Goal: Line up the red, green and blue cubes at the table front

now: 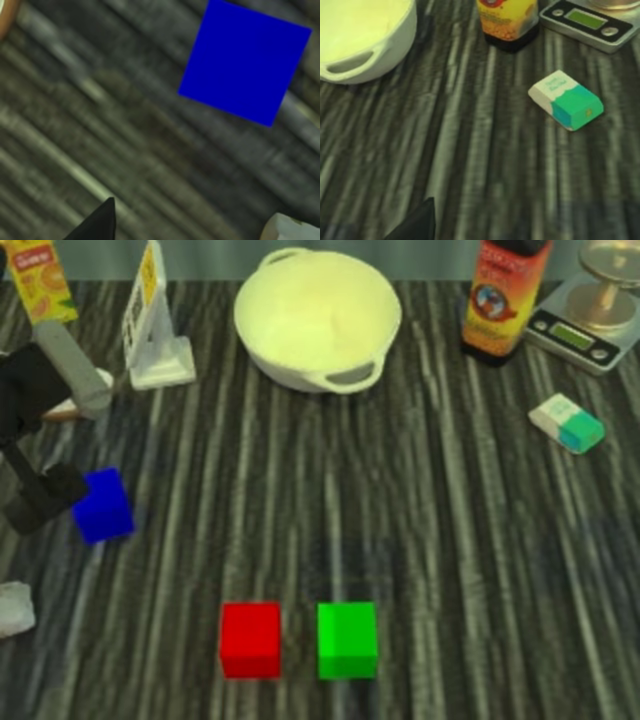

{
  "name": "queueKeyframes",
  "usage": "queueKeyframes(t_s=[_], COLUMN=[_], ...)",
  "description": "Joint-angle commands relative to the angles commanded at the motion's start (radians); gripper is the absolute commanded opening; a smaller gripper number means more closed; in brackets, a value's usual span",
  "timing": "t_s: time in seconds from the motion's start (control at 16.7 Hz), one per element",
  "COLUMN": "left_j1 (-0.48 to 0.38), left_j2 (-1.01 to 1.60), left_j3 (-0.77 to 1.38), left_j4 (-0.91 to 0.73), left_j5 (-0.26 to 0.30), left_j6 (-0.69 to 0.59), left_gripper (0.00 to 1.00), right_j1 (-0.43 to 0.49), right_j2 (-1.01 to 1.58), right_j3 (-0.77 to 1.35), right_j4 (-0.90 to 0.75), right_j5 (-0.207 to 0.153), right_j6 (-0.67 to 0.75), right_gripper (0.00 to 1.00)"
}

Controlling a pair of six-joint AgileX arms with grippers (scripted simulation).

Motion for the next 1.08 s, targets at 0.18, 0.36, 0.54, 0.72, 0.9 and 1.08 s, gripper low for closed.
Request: queueKeyframes(t_s=[0.18, 0.36, 0.54, 0.72, 0.9, 1.08], left_j1=[-0.014, -0.025, -0.031, -0.031, -0.026, -0.028], left_j2=[0.202, 0.346, 0.430, 0.441, 0.444, 0.459], left_j3=[0.166, 0.297, 0.372, 0.383, 0.384, 0.355], left_j4=[-0.117, -0.197, -0.239, -0.244, -0.244, -0.204], left_j5=[0.001, 0.005, 0.008, 0.009, 0.008, 0.009], left_j6=[0.116, 0.201, 0.249, 0.255, 0.256, 0.257], left_gripper=[1.00, 1.00, 1.00, 1.00, 1.00, 1.00], right_j1=[-0.102, -0.178, -0.221, -0.226, -0.226, -0.226], right_j2=[-0.239, -0.422, -0.522, -0.535, -0.535, -0.535], right_j3=[-0.185, -0.321, -0.397, -0.407, -0.407, -0.407], right_j4=[0.137, 0.241, 0.301, 0.309, 0.309, 0.309], right_j5=[-0.016, -0.030, -0.040, -0.042, -0.042, -0.042], right_j6=[-0.103, -0.180, -0.223, -0.228, -0.228, -0.228], right_gripper=[1.00, 1.00, 1.00, 1.00, 1.00, 1.00])
